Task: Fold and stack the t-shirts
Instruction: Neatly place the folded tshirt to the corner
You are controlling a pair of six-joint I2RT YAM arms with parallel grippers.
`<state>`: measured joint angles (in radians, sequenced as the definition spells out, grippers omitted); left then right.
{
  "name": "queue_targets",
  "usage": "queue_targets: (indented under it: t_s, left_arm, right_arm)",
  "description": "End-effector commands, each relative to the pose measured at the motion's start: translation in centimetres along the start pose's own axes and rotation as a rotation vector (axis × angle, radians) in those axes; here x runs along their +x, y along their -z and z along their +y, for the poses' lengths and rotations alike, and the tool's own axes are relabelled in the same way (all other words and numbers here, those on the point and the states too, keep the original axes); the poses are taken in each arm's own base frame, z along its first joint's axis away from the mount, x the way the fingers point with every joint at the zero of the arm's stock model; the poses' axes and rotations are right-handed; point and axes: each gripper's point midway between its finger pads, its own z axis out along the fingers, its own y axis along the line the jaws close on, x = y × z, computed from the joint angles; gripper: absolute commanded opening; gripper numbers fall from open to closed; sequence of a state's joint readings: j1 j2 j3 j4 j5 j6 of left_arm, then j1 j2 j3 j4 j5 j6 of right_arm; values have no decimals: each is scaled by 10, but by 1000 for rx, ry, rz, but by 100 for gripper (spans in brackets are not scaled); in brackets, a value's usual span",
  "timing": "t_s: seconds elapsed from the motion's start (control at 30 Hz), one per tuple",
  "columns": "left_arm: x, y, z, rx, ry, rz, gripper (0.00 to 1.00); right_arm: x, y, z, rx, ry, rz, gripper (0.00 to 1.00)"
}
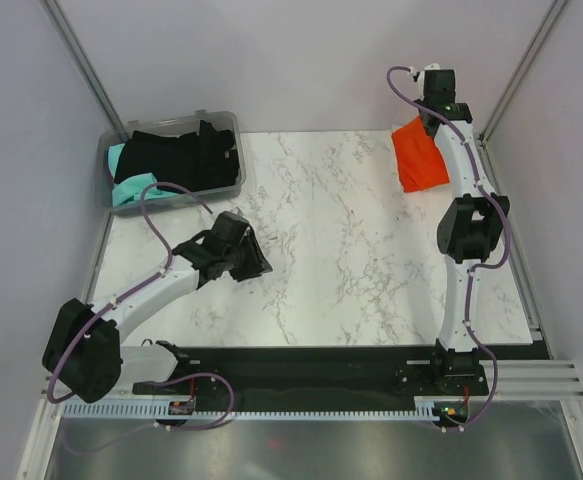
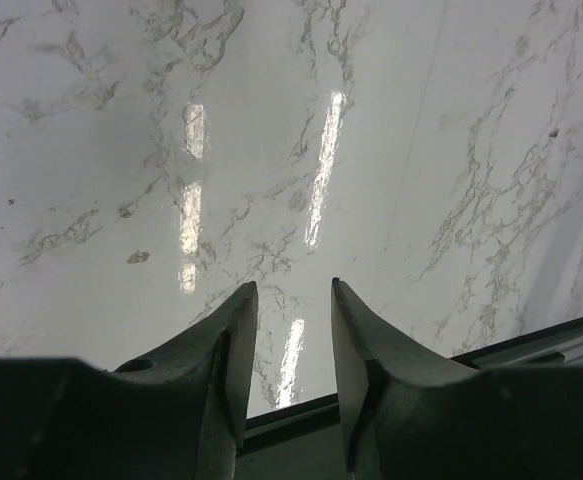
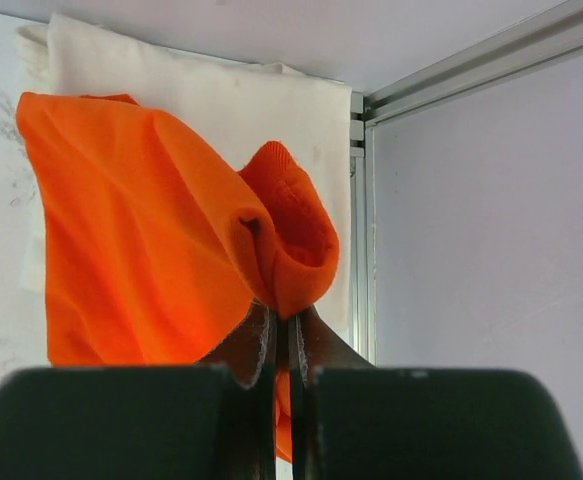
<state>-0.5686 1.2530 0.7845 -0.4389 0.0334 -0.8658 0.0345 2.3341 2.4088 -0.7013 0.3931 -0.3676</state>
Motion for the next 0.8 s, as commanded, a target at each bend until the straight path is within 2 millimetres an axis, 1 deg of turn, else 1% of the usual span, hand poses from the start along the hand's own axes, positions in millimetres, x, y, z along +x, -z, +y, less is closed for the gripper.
queue_targets:
  t_s: [0.0, 0.03, 0.1, 0.13, 0.17, 0.2, 0.23, 0.27, 0.3, 0.33, 0.37, 0.4, 0.43, 0.47, 0.5, 0.53, 0.57, 0.6, 0.63, 0.67, 0.7, 0.73, 0.77]
  left_arm:
    - [-15, -1, -19, 45, -50, -18, 43]
    - [-16, -2, -19, 43, -54, -15, 43]
    - [-18, -6, -22, 40, -59, -10, 43]
    - [-18, -7, -22, 39, -68, -7, 43]
    - [-19, -8, -23, 38, -71, -1, 43]
    - [-21, -7, -26, 43, -74, -2, 43]
    - [-19, -10, -25, 32, -85, 13, 43]
    - [-19, -10, -25, 29, -92, 19, 43]
    - [-23, -9, -28, 30, -98, 17, 43]
    - [-19, -11, -25, 18, -114, 39, 42]
    - [-18, -10, -25, 17, -119, 51, 43]
    - [-17, -7, -27, 20, -125, 61, 43]
    - [-12, -4, -26, 24, -122, 84, 43]
    - [-10, -1, -27, 32, -116, 91, 43]
    - [-5, 0, -24, 31, -104, 104, 42]
    - [-3, 2, -26, 42, -77, 109, 42]
    - [-3, 8, -29, 58, -64, 98, 42]
    - [0, 10, -28, 60, -47, 102, 42]
    - [0, 14, -30, 68, -15, 96, 42]
    - [-1, 21, -33, 88, 1, 81, 44]
    - [-1, 25, -35, 101, 11, 76, 44]
    - [-2, 29, -37, 113, 20, 68, 45]
    - [-1, 33, -37, 120, 33, 63, 46]
  right_arm:
    - [-23, -9, -20, 44, -58, -97, 0]
    - [-19, -18, -17, 42, -58, -96, 0]
    - [-21, -27, -13, 43, -63, -114, 0]
    - [-13, -37, -27, 65, -80, -104, 0]
    - [-2, -51, -29, 74, -86, -89, 0]
    - [1, -58, -29, 75, -85, -91, 0]
    - [-1, -65, -32, 85, -91, -112, 1]
    - [11, -81, -33, 94, -87, -99, 22]
    - [5, -90, -39, 121, -76, -146, 43]
    - [21, -108, -41, 149, -65, -122, 61]
    - [14, -107, -56, 194, -81, -144, 82]
    - [15, -109, -65, 223, -131, -144, 86]
    - [15, -105, -79, 258, -159, -144, 89]
    - [7, -98, -83, 267, -175, -160, 93]
    - [-2, -90, -79, 239, -188, -178, 93]
    - [-27, -63, -78, 225, -197, -228, 94]
    - [-25, -54, -73, 230, -192, -208, 98]
    - [-32, -42, -67, 215, -190, -214, 98]
    - [-45, -14, -71, 199, -195, -231, 98]
    - [-43, -5, -54, 178, -202, -209, 98]
    - [-36, 4, -51, 155, -200, -174, 98]
    - [-54, 33, -36, 111, -206, -212, 98]
    - [-48, 39, -18, 62, -216, -191, 98]
